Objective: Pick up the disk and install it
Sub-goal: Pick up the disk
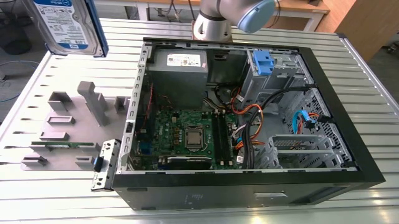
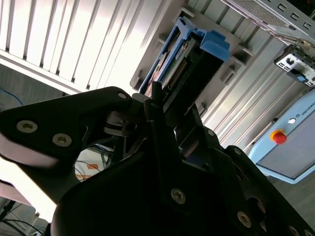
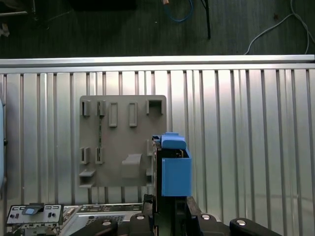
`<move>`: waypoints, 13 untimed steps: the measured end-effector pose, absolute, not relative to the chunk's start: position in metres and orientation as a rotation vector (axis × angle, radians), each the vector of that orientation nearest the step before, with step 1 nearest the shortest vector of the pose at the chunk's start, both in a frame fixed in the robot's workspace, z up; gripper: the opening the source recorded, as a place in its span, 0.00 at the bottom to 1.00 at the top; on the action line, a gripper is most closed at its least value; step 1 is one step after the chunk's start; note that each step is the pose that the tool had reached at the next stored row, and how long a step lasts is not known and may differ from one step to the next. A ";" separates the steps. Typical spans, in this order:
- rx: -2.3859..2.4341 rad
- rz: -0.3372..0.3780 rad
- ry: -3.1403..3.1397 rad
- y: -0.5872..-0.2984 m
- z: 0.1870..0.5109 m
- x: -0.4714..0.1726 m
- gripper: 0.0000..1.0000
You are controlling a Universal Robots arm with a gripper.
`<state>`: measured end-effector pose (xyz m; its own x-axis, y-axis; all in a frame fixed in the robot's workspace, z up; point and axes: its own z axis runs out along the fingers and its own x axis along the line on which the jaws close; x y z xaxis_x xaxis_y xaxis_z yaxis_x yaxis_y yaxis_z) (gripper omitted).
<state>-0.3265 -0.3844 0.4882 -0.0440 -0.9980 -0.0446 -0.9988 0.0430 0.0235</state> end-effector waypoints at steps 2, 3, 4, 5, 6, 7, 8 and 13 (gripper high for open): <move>-2.161 0.075 2.257 -0.384 0.488 -0.323 0.35; -2.161 0.075 2.257 -0.384 0.488 -0.320 0.35; -2.161 0.075 2.257 -0.384 0.488 -0.318 0.35; -2.161 0.075 2.257 -0.384 0.488 -0.316 0.35; -2.161 0.075 2.257 -0.384 0.488 -0.314 0.35; -2.161 0.075 2.257 -0.384 0.488 -0.312 0.35; -2.161 0.075 2.257 -0.384 0.488 -0.310 0.35; -2.161 0.075 2.257 -0.384 0.488 -0.299 0.35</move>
<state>-0.2993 -0.3844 0.4882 -0.0441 -0.9980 -0.0446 -0.9988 0.0431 0.0236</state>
